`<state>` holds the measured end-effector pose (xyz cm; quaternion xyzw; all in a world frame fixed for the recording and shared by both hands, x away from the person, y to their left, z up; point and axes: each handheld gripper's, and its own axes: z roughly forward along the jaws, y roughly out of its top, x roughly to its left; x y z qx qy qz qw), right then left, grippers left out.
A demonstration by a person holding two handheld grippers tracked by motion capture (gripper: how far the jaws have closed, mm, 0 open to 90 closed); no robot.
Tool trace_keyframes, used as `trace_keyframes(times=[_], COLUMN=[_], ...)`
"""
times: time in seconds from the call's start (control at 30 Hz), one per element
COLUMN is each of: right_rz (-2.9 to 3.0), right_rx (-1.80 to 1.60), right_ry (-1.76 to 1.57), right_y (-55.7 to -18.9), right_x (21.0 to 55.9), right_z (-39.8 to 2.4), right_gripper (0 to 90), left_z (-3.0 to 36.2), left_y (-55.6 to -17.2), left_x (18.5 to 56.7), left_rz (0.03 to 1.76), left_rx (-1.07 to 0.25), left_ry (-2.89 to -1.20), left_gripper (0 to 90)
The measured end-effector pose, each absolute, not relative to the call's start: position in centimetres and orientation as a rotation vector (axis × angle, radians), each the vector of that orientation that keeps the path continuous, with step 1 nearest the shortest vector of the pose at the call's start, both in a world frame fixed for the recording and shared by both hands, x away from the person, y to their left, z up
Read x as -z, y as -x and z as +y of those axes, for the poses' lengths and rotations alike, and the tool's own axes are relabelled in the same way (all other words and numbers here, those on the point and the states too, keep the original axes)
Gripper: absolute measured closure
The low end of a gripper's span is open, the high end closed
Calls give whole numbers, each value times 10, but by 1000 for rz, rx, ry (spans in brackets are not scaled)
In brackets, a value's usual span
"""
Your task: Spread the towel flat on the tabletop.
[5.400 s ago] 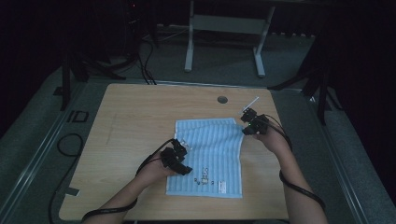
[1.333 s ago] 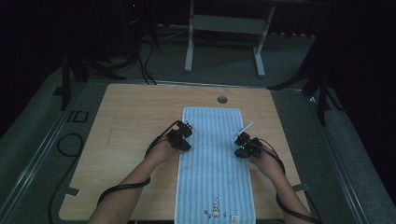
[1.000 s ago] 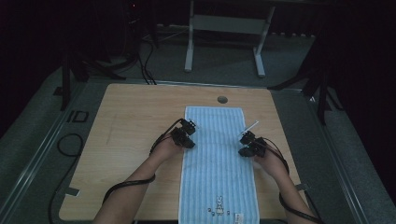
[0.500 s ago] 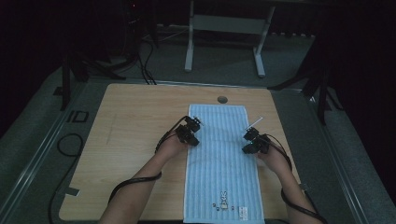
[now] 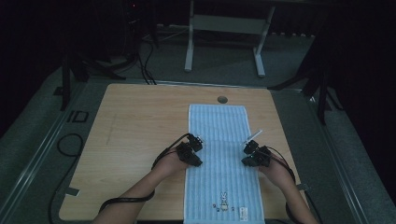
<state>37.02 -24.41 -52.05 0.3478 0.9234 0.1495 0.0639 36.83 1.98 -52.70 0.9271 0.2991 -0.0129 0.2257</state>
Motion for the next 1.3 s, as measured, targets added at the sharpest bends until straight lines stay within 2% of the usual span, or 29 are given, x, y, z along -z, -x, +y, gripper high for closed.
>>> trace_keyframes(times=[0.33, 0.4, 0.57, 0.63, 0.73, 0.77, 0.87, 0.9, 0.97, 1.03, 1.3], right_rz=[2775, 2796, 2791, 2776, 2767, 2768, 2751, 2753, 2751, 2751, 2702], right_rx=[-484, -486, -500, -487, -481, -471, -440, -426, -398, -370, -365], right_ry=[-1043, -1036, -1027, -1033, -1053, -1061, -1106, -1116, -1138, -1160, -1229], right_y=[-354, -355, -358, -363, -372, -376, -390, -395, -404, -414, -440], right_x=[522, 520, 512, 508, 501, 500, 497, 496, 496, 496, 491], right_z=[-247, -247, -249, -252, -257, -258, -262, -263, -264, -264, -265], right_gripper=[886, 838, 803, 750, 681, 628, 582, 572, 546, 539, 499], left_z=[24, 25, 41, 49, 59, 62, 69, 71, 73, 75, 81], left_y=[-358, -358, -365, -370, -376, -379, -384, -385, -390, -395, -413], left_x=[527, 526, 515, 512, 509, 509, 506, 506, 507, 508, 506], left_rz=[795, 805, 856, 882, 924, 939, 969, 976, 1002, 1030, 1098], left_rx=[52, 66, 23, 14, -12, 0, -44, -46, -63, -67, -106], left_ry=[-2562, -2557, -2497, -2480, -2492, -2493, -2485, -2485, -2484, -2490, -2446], left_gripper=[756, 721, 699, 694, 635, 587, 561, 521, 517, 469, 468])
